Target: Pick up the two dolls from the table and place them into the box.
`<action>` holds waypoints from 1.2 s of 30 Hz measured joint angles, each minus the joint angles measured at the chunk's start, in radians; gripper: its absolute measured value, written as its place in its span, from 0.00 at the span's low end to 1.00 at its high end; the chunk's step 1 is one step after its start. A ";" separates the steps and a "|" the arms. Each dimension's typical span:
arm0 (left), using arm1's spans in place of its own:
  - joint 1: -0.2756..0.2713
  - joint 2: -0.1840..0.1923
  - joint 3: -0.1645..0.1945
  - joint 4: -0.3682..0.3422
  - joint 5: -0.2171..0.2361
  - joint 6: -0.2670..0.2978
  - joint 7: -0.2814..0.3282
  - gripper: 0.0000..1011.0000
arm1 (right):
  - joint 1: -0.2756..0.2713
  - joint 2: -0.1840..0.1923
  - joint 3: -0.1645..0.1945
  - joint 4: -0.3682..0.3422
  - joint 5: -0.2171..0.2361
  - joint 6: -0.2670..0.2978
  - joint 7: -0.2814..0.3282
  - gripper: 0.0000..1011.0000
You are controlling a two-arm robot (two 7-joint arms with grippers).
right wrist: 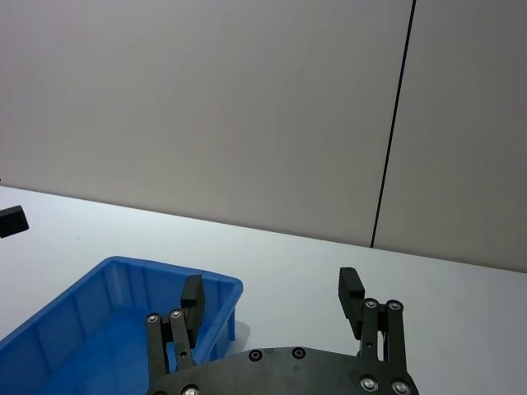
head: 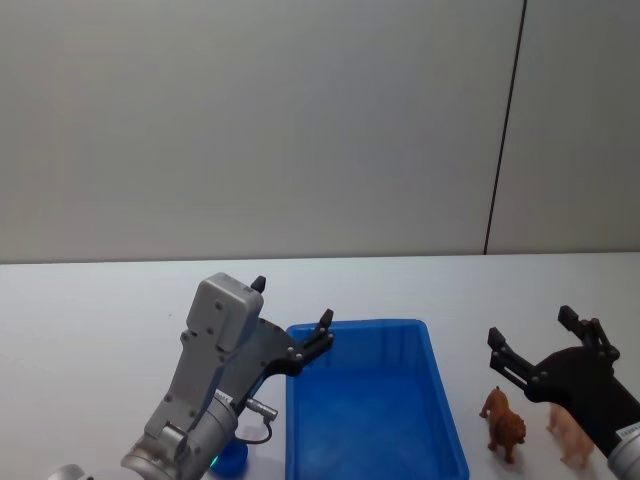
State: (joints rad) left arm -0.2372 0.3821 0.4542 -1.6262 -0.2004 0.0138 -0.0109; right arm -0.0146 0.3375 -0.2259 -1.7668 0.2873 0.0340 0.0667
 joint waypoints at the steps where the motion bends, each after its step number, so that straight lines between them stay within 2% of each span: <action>1: 0.000 0.000 0.000 0.000 0.000 0.000 0.000 0.99 | 0.000 0.000 0.000 0.000 0.000 0.000 0.000 0.99; 36: 0.000 0.000 0.000 0.000 0.000 0.000 0.000 0.99 | 0.000 0.000 0.000 0.000 0.000 0.000 0.000 0.99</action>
State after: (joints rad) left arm -0.2372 0.3821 0.4542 -1.6262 -0.2004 0.0138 -0.0109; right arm -0.0147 0.3375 -0.2258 -1.7668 0.2873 0.0340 0.0667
